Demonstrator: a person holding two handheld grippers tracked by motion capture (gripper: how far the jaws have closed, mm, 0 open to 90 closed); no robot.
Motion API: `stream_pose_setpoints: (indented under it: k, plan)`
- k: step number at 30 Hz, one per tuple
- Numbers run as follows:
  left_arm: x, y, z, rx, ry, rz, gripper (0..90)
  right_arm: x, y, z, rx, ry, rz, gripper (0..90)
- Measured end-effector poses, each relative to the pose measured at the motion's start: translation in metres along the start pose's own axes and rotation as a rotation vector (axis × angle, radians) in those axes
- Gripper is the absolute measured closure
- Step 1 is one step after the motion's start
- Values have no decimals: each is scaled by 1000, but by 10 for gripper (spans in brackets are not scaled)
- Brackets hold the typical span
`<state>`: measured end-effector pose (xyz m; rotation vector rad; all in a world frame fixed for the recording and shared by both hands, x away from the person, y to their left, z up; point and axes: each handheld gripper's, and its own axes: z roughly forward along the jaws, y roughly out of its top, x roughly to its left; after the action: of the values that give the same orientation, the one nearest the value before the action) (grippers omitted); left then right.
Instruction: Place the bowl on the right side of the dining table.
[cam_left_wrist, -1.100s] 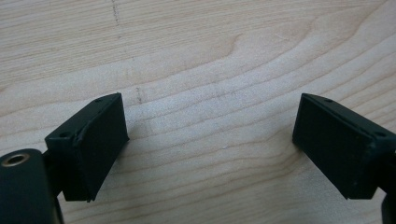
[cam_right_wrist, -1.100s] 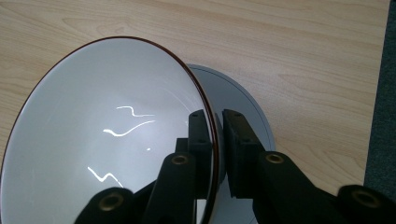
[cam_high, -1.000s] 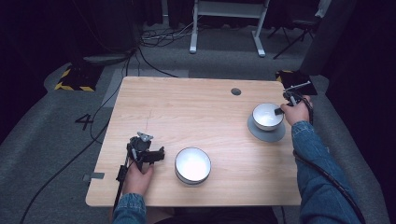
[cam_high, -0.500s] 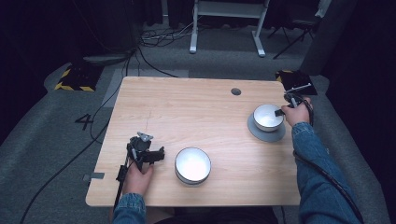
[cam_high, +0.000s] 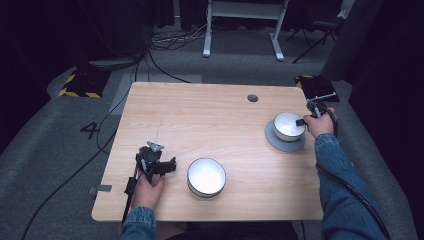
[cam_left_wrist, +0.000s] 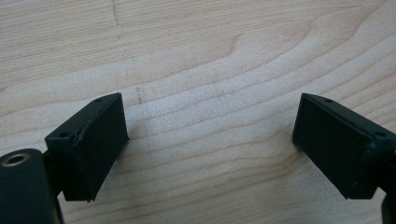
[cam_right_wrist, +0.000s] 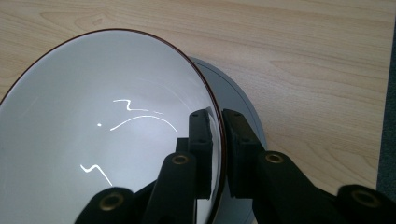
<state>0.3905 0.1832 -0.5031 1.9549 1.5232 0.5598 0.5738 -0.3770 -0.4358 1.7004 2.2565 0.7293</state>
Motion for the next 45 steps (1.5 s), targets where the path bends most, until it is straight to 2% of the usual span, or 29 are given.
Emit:
stream_pose_setpoints:
  k: [2, 5, 9, 10, 11, 14, 21, 25, 26, 27, 28, 29, 34, 37, 40, 41, 45]
  plan:
    - [0, 0, 0, 0, 0, 0, 103, -2, -2, 0, -1, -10, 2, 801]
    - [0, 0, 0, 0, 0, 2, 102, -4, -3, -2, -19, 13, 12, 779]
    - [0, 0, 0, 0, 0, 2, 102, 0, -1, -6, -38, 7, -3, 718]
    - [0, 0, 0, 0, 0, 1, 102, 2, 2, -10, -54, -7, -24, 655]
    - [0, 0, 0, 0, 0, 2, 102, 4, 3, -12, -60, -12, -28, 635]
    - [0, 0, 0, 0, 0, 2, 102, 9, 6, -17, -69, -19, -41, 602]
    - [0, 0, 0, 0, 0, 2, 102, 26, 15, -35, -117, -21, -130, 488]
    - [0, 0, 0, 0, 0, 1, 103, 40, 19, -46, -129, 3, -186, 453]
    - [0, 0, 0, 0, 0, 2, 102, 48, 21, -50, -140, 16, -226, 444]
    - [0, 0, 0, 0, 0, 2, 102, 48, 21, -50, -140, 16, -226, 444]
    - [0, 0, 0, 0, 0, 2, 102, 56, 23, -55, -151, 28, -261, 439]
    - [0, 0, 0, 0, 0, 2, 102, 56, 23, -55, -151, 28, -261, 439]
    - [0, 0, 0, 0, 0, 2, 102, 82, 22, -70, -158, 68, -303, 429]
    - [0, 0, 0, 0, 0, 2, 102, 99, 18, -78, -173, 93, -354, 426]
    - [0, 0, 0, 0, 0, 2, 102, 107, 14, -83, -175, 108, -377, 424]
    - [0, 0, 0, 0, 0, 2, 102, 114, 10, -89, -174, 122, -408, 421]
    - [0, 0, 0, 0, 0, 2, 102, 124, 4, -95, -166, 131, -445, 420]
